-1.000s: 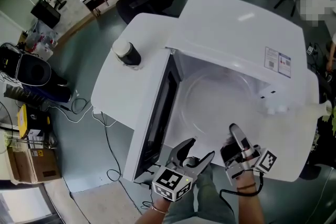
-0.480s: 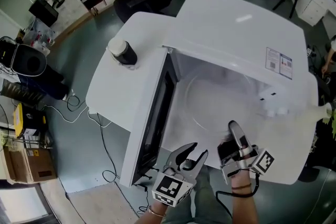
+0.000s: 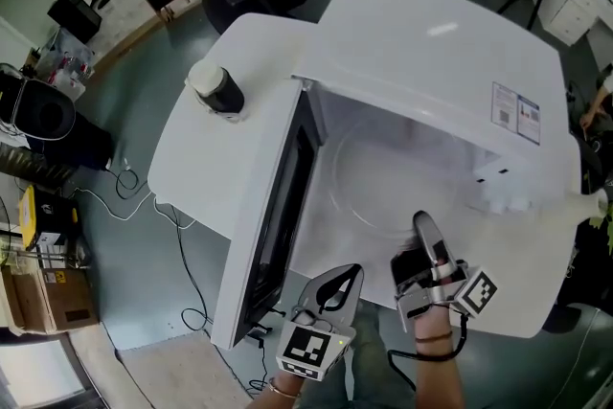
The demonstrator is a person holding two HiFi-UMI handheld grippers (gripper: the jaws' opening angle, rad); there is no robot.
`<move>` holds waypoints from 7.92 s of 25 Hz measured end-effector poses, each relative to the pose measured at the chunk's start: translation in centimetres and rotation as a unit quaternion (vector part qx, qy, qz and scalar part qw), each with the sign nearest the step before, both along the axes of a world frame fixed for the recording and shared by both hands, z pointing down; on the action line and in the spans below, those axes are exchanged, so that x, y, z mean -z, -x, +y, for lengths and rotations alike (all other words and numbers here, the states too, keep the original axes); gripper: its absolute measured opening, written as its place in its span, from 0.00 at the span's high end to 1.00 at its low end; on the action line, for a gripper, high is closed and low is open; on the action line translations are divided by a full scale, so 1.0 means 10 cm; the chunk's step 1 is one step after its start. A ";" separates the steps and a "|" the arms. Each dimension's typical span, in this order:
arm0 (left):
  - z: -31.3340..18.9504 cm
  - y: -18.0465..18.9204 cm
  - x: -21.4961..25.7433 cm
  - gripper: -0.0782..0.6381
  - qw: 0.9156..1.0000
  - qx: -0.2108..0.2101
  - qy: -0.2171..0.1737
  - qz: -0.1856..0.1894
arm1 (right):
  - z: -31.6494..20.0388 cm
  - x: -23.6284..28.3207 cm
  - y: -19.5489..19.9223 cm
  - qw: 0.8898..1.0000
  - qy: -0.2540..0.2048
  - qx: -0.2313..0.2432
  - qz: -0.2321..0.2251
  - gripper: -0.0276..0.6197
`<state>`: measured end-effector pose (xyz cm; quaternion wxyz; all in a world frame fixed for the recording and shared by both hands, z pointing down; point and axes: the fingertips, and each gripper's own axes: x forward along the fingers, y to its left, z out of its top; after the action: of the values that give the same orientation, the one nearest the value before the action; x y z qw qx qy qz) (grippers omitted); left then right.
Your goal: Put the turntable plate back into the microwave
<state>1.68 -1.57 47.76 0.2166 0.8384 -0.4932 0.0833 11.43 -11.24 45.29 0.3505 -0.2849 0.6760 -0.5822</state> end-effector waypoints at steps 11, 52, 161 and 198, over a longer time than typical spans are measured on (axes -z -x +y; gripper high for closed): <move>-0.03 -0.01 -0.03 0.89 1.000 0.004 0.010 0.015 | -0.18 -0.11 0.05 1.000 0.010 -0.026 0.008 0.89; -0.34 -0.02 -0.04 0.89 1.000 -0.009 0.013 0.022 | -1.07 -0.18 0.05 0.991 0.027 -0.128 -0.009 0.89; -0.33 -0.17 0.06 0.89 0.998 -0.057 0.013 0.016 | -1.59 -0.30 -0.15 0.949 0.147 -0.198 0.195 0.87; -0.20 -0.21 0.21 0.89 0.999 -0.039 0.009 0.014 | -1.27 -0.38 0.05 0.951 0.195 -0.102 0.215 0.78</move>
<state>3.73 -3.59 45.62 0.2278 0.8560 -0.4564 0.0846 10.98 -23.93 49.12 0.1918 -0.5337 0.5760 -0.5887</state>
